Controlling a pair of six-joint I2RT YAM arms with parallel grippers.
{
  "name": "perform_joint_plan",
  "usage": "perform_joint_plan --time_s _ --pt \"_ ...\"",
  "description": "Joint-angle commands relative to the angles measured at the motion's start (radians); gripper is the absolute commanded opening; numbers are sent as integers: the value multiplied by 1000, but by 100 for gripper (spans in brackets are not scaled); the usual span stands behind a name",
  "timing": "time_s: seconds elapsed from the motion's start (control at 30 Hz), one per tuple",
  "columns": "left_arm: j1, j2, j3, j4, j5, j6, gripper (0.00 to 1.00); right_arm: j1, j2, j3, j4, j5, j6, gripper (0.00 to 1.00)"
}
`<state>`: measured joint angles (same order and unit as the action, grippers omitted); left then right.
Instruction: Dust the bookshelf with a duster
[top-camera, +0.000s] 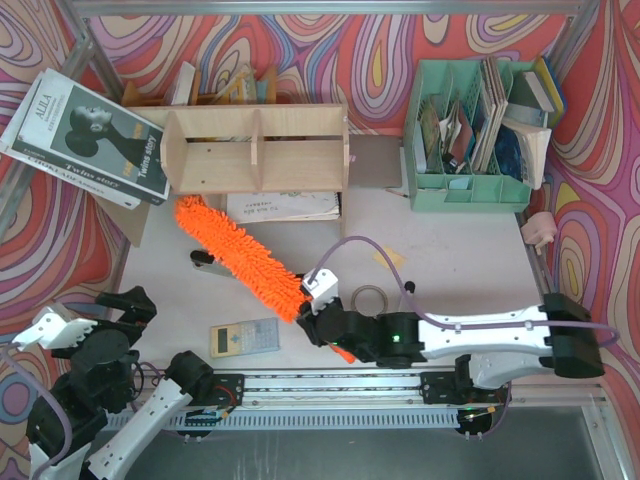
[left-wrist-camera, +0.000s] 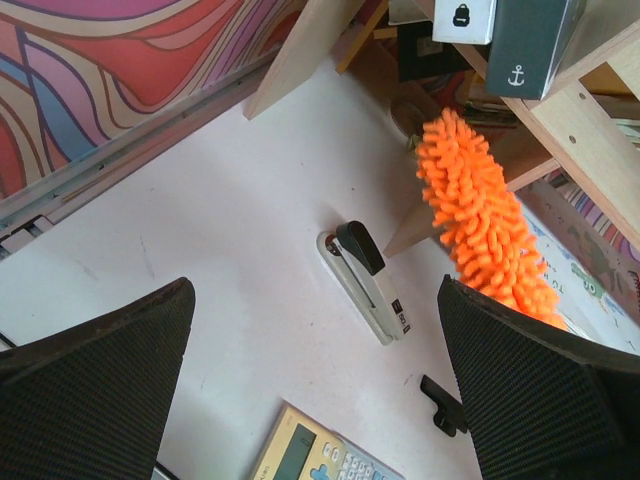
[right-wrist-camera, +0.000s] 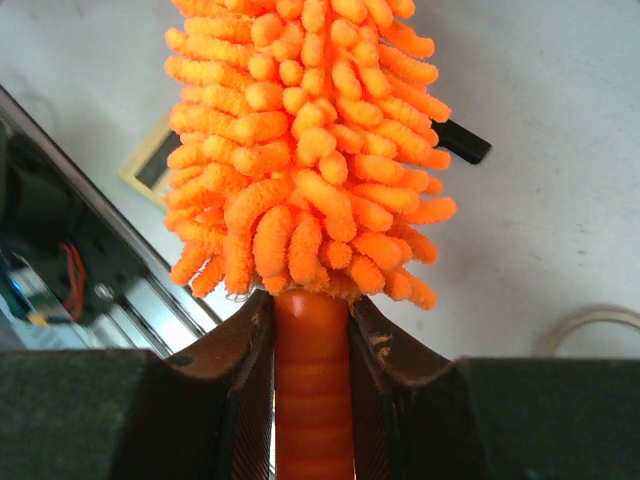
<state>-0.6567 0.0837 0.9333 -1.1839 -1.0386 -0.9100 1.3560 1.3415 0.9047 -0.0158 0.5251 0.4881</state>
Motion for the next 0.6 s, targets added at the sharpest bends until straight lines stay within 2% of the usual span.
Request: perform_joint_plan --time_s 0.0,0.23,0.57 --pt "-1 9 14 -44 -47 -26 98 -15 -131 -85 29 -20 -187 0" --pt "-2 -16 20 -65 -61 -50 98 -16 -107 -21 -19 -243 -438 0" --pt "-3 -34 23 -75 -62 -63 98 -15 -114 106 -13 -288 -608 0"
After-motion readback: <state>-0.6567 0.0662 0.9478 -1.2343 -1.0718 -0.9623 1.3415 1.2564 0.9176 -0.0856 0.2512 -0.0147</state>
